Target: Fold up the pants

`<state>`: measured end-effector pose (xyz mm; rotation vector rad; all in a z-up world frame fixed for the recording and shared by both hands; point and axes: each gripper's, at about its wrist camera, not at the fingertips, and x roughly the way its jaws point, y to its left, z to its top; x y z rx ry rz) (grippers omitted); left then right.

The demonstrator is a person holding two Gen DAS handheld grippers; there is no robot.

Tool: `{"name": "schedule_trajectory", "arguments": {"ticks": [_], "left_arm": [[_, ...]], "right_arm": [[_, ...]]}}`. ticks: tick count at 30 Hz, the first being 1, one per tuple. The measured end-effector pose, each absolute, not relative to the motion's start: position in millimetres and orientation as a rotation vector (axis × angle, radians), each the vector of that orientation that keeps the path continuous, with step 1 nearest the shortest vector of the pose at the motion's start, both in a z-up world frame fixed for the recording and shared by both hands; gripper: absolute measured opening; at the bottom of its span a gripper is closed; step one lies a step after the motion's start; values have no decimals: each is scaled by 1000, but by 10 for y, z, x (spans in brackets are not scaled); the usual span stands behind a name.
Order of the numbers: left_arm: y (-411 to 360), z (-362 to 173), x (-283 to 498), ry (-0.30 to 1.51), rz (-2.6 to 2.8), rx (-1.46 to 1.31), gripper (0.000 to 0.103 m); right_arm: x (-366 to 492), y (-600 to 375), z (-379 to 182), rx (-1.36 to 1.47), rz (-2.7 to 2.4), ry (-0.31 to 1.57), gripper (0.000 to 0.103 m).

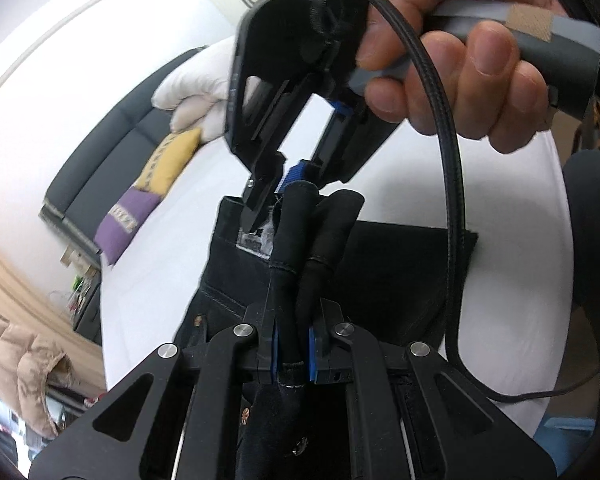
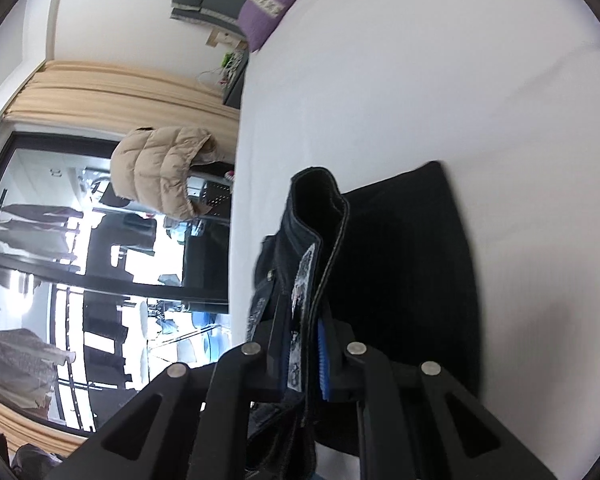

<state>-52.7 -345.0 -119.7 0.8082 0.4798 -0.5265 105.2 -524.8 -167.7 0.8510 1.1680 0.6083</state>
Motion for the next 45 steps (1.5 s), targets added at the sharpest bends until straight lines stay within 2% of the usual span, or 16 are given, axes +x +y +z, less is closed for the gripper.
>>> {"name": "schedule_trajectory", "arguments": {"ticks": [13, 17, 21, 24, 25, 26, 28, 30, 33, 35, 37, 38, 40, 41, 45], "left_arm": [[-4047, -1479, -531, 531, -602, 851, 8], [-4129, -1742, -466, 566, -596, 888, 9], [-4002, -1651, -402, 602, -619, 829, 16], [-3713, -1457, -350, 663, -647, 734, 34], [-3603, -1381, -386, 668, -653, 701, 54], [-3454, -1295, -470, 666, -650, 649, 72], [-3174, -1119, -441, 679, -643, 546, 75], [-2941, -996, -303, 706, -642, 424, 75], [-2696, -893, -31, 774, -637, 241, 74], [-2515, -964, 137, 850, -653, 91, 53], [-2285, -1074, 463, 948, -680, -99, 43], [-2200, -1115, 579, 972, -684, -156, 32], [-2008, -1287, 905, 1022, -691, -284, 28], [-1902, -1383, 1072, 1043, -701, -370, 20], [-1589, -1694, 1417, 1090, -760, -656, 7]], "right_arm": [[960, -5605, -2071, 910, 532, 1182, 13], [988, -5511, -2293, 903, 513, 1209, 14], [954, -5564, -2335, 952, 543, 1173, 16], [884, -5629, -2226, 939, 510, 1160, 24], [848, -5667, -2163, 918, 477, 1150, 30], [801, -5717, -2077, 886, 426, 1141, 30], [719, -5724, -1906, 878, 433, 1112, 28], [641, -5601, -1736, 874, 513, 1073, 20], [559, -5270, -1646, 821, 598, 1099, 15], [534, -5132, -1825, 809, 577, 1164, 15], [513, -5172, -2070, 850, 514, 1225, 0], [478, -5236, -2197, 907, 514, 1216, 0], [449, -5318, -2295, 972, 529, 1181, 0], [432, -5338, -2328, 999, 527, 1169, 0], [443, -5299, -2330, 980, 521, 1155, 0]]}}
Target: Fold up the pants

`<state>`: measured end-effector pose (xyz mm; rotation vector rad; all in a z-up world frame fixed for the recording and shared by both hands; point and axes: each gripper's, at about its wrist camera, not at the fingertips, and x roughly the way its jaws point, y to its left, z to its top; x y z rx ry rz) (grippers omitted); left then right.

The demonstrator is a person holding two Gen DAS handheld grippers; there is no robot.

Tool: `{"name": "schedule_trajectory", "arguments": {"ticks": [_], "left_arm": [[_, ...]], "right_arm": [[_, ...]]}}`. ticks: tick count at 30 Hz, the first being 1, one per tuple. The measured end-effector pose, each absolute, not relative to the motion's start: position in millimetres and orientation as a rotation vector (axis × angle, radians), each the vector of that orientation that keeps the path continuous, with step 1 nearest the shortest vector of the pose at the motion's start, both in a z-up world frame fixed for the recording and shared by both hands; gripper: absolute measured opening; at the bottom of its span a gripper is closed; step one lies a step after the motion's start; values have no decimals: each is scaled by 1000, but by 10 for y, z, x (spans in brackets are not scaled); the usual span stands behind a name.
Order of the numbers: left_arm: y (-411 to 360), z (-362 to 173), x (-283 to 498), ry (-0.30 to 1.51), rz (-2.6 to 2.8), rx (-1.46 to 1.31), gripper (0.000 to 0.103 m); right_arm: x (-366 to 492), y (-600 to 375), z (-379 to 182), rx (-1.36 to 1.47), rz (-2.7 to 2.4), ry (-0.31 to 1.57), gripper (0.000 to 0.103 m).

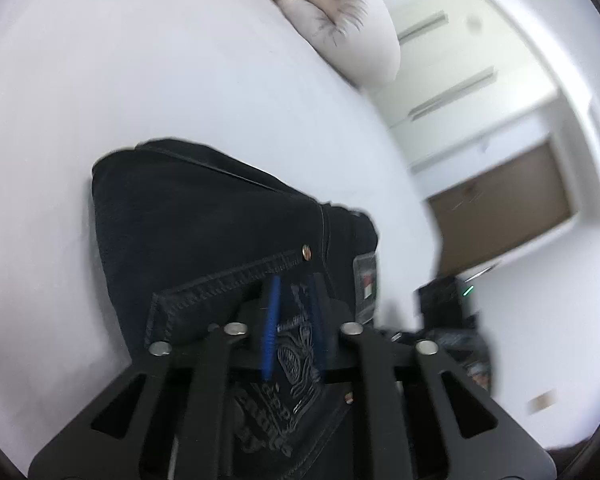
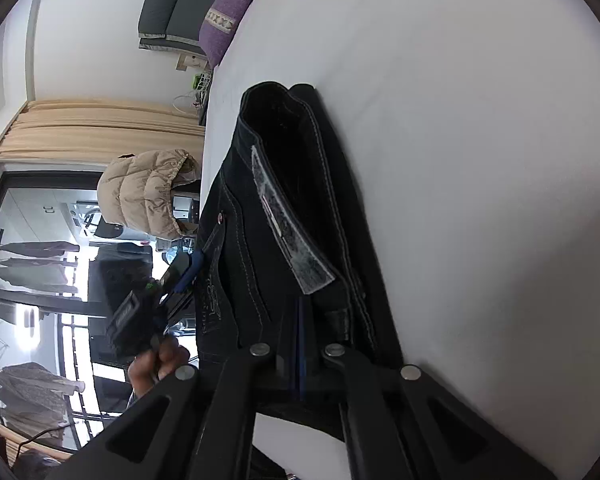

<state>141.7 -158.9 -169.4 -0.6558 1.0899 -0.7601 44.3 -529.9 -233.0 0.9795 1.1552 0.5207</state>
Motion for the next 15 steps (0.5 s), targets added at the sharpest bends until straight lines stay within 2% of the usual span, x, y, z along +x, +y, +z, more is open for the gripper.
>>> {"name": "schedule_trajectory", "arguments": {"ticks": [7, 15], "left_arm": [[-1545, -1889, 1065, 1100, -824, -718, 4], [-1563, -1898, 371, 1102, -792, -583, 4]], "right_arm": [[395, -5344, -2345, 977, 522, 1141, 0], [353, -5361, -2330, 962, 517, 1113, 0]]}}
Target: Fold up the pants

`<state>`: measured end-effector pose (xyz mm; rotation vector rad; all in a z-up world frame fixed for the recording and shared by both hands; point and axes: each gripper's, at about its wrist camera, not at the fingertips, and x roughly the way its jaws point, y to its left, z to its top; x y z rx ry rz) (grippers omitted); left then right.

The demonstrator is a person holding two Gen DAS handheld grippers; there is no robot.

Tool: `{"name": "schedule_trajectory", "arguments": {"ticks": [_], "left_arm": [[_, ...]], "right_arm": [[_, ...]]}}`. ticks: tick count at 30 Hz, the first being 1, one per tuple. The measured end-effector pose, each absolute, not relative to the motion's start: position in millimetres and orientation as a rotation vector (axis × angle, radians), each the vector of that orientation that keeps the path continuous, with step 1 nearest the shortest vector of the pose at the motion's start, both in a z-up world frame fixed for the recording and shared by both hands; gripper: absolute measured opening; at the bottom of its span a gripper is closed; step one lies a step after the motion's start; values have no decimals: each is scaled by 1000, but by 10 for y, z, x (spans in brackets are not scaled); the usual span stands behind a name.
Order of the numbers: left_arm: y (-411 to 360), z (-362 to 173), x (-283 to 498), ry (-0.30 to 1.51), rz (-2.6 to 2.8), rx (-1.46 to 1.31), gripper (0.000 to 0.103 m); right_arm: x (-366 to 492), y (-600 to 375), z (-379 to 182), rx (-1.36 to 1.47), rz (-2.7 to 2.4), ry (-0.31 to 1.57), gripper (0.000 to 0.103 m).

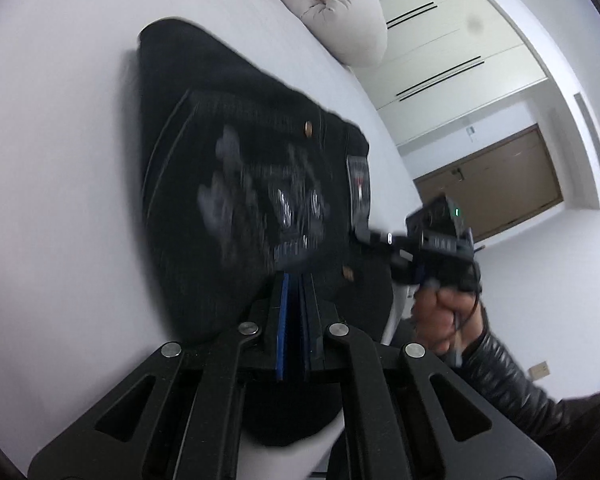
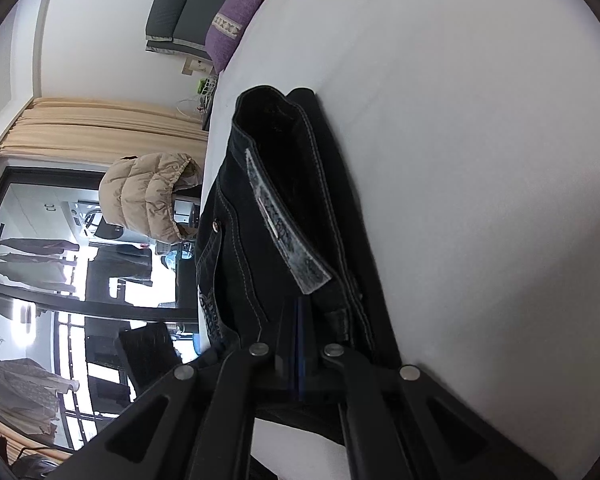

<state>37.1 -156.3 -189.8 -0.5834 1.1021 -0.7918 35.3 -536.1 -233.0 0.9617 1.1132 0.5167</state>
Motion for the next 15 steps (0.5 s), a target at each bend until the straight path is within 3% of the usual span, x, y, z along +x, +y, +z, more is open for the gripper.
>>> {"name": "schedule_trajectory", "arguments": {"ticks": [4, 5, 6, 7, 9, 15], "left_arm": [[-1607, -1775, 189, 1084, -715, -441, 4], [-1645, -1703, 170, 1089, -685, -385, 5], [-1689, -1641, 149, 1086, -649, -326, 5], [-1731, -1528, 118, 1068, -606, -250, 5], [-1786, -1307, 73, 1018, -501, -96, 5], [-1792, -1071, 228, 977, -307, 75, 13]], "right_arm": [[330, -5327, -2208, 934, 508, 1124, 0], [311, -5320, -2113, 902, 504, 1122, 4], [293, -5311, -2016, 879, 504, 1110, 24], [267, -5326, -1917, 860, 501, 1086, 50], [210, -5422, -1705, 830, 481, 1014, 66], [417, -5616, -1676, 789, 409, 1038, 66]]}}
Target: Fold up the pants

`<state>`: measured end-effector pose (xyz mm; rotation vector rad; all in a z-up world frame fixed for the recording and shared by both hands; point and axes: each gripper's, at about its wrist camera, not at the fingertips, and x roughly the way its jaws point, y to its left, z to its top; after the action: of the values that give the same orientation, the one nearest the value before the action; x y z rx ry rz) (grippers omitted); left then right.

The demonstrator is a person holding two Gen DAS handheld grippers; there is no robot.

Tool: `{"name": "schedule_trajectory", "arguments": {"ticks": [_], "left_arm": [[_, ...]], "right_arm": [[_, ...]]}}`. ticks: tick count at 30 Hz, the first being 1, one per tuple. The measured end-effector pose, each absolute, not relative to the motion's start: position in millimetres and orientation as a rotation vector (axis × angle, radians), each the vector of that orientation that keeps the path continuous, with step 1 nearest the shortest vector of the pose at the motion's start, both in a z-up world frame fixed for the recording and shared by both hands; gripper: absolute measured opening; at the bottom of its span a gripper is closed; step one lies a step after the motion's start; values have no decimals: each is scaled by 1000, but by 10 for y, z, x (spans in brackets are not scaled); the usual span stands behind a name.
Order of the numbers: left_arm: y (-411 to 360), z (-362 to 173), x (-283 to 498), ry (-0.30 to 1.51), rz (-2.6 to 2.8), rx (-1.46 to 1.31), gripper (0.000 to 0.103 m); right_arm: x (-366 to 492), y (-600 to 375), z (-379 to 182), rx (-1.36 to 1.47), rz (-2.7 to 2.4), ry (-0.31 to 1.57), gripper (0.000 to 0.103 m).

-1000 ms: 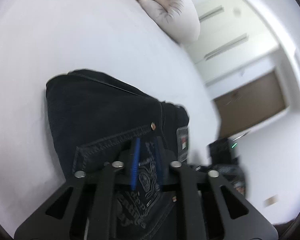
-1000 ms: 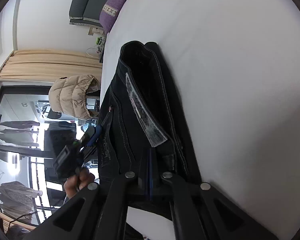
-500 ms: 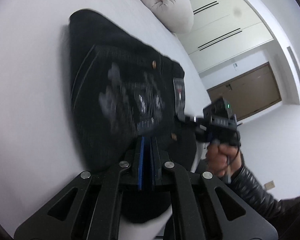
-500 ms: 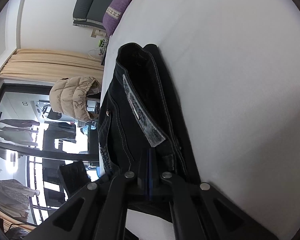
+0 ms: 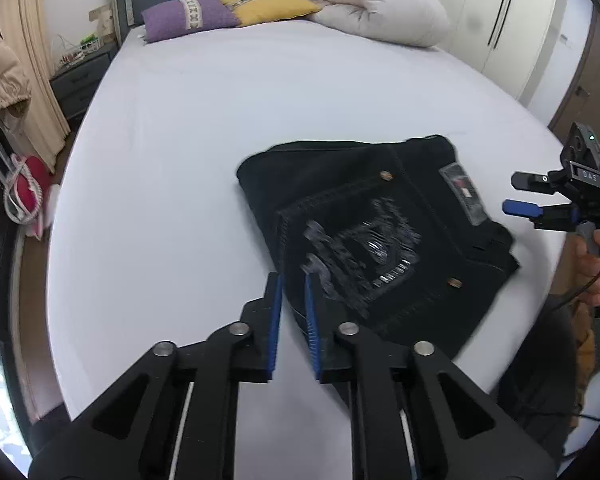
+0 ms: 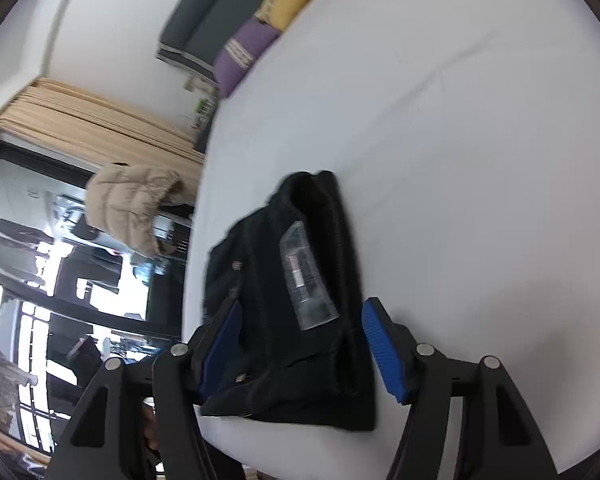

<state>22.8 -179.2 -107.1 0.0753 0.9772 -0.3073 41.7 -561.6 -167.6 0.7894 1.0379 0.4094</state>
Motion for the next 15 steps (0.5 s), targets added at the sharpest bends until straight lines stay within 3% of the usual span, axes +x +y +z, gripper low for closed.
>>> {"name": "schedule_trajectory", "arguments": {"ticks": [10, 12, 13, 14, 15], "left_arm": [[-1970, -1249, 431, 1035, -306, 120, 13], [-1996, -1273, 470, 1043, -307, 120, 19], [-1996, -1280, 482, 1045, -310, 117, 31], [-1994, -1277, 489, 1045, -311, 114, 57], [-1987, -1275, 494, 1040, -312, 109, 68]], "right_arm": [[745, -5369, -1950, 724, 412, 1141, 71], [774, -5344, -1924, 695, 406, 1153, 71], [771, -5340, -1915, 684, 403, 1154, 72], [778, -5328, -1894, 665, 395, 1157, 72], [772, -5327, -1886, 650, 386, 1161, 72]]}}
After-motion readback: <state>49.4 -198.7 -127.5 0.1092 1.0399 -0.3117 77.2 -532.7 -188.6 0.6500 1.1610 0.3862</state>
